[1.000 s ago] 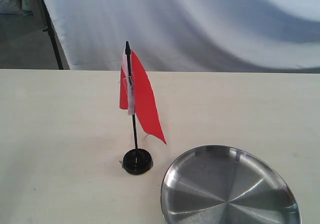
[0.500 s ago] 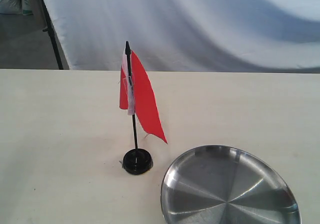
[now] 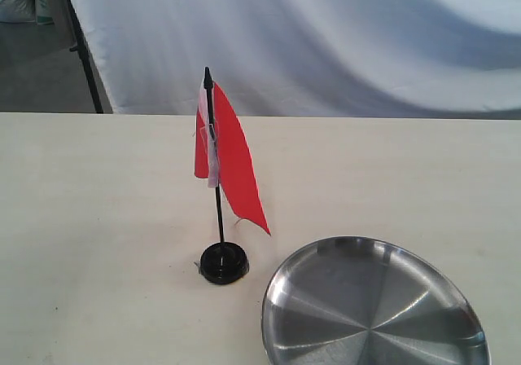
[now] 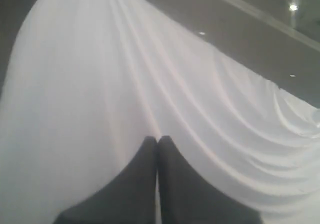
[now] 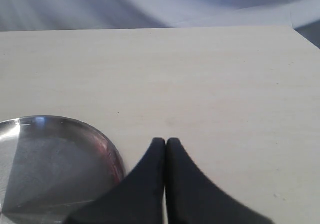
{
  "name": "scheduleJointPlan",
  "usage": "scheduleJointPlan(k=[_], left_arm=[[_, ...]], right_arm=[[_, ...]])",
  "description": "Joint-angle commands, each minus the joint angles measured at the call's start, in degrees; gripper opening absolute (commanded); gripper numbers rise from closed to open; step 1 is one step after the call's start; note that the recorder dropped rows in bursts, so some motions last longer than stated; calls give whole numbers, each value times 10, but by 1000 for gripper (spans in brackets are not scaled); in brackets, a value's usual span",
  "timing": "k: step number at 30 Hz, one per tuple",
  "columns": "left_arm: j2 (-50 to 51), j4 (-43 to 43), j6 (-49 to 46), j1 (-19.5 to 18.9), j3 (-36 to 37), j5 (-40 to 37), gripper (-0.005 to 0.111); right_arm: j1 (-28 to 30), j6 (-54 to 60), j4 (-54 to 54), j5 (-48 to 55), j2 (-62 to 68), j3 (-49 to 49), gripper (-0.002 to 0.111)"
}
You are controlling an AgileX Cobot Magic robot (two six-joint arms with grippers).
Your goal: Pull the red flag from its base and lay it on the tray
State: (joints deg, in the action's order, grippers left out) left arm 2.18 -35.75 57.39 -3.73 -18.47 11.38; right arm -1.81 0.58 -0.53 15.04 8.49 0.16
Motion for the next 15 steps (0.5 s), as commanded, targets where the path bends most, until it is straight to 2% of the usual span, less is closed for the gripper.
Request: scheduleJointPlan(k=[1,4,6,10,15], left_arm=[[94,-308,267,4,-79,99,0],[184,-431,381,4,-131,192,0],[237,-466,401,4,-159,229,0],[354,-474,402,4,-193,288,0],[467,-473,393,4,-199,282,0]], right_arm=[[2,2,2,-6,-2,-2,0],[2,2,2,-6,-2,-2,0],[2,2,2,-6,-2,-2,0],[2,2,2,-6,-2,-2,0],[2,2,2,-6,-2,-2,0]])
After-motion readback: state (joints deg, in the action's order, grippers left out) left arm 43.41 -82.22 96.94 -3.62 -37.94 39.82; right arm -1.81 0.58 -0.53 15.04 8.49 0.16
